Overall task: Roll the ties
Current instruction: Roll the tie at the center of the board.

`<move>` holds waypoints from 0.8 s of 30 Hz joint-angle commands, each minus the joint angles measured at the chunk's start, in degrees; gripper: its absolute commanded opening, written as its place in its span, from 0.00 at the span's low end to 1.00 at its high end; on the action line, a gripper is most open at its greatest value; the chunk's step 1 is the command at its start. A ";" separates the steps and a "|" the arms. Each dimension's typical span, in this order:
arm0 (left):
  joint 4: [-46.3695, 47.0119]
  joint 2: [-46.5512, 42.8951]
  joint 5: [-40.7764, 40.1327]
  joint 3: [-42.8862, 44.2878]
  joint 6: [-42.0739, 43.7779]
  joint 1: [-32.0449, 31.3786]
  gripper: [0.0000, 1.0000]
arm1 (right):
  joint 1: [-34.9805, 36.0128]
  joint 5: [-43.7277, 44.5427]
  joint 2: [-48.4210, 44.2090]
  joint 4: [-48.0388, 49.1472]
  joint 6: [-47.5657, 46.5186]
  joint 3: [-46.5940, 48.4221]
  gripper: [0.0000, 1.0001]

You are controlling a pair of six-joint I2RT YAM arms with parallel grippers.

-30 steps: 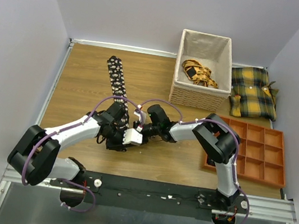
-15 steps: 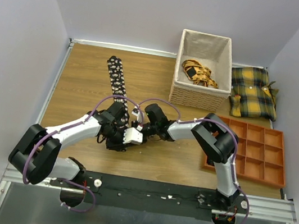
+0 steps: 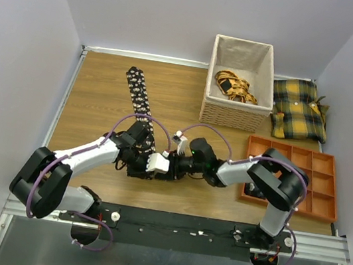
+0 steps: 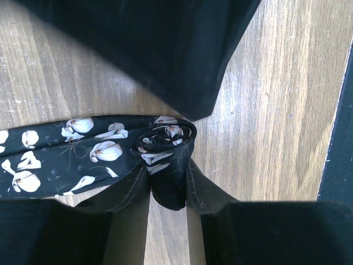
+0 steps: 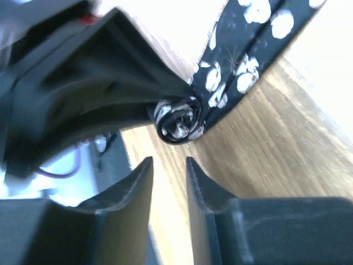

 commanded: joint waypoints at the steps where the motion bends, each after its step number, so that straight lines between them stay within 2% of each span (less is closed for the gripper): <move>1: -1.28 0.31 2.84 -0.97 2.12 -0.31 0.34 | 1.36 8.73 -4.91 28.94 -12.47 -14.24 0.40; 2: -2.07 0.31 3.98 -0.71 2.39 -0.31 0.34 | 2.58 10.23 -5.18 36.56 -15.57 -16.28 0.42; 5: -4.00 1.02 5.92 0.43 3.09 -0.31 0.34 | 5.22 12.61 -4.92 43.46 -29.62 -19.72 0.45; 8: -6.55 1.89 7.59 1.93 3.09 -0.31 0.34 | 8.73 13.93 -5.18 46.55 -45.09 -21.57 0.50; 10: -7.87 2.51 8.03 2.63 2.39 -0.31 0.34 | 10.23 14.64 -5.97 45.26 -55.44 -21.23 0.52; 14: -11.82 4.00 7.33 5.52 2.65 -0.31 0.34 | 12.34 14.03 -6.24 38.93 -63.22 -18.59 0.55; 19: -13.15 7.87 9.96 7.99 3.97 -0.14 0.34 | 15.86 17.09 -3.60 37.51 -71.39 -17.27 0.56; 24: -14.29 9.36 13.30 9.31 6.07 0.22 0.34 | 18.59 18.24 -1.84 33.83 -75.10 -16.57 0.56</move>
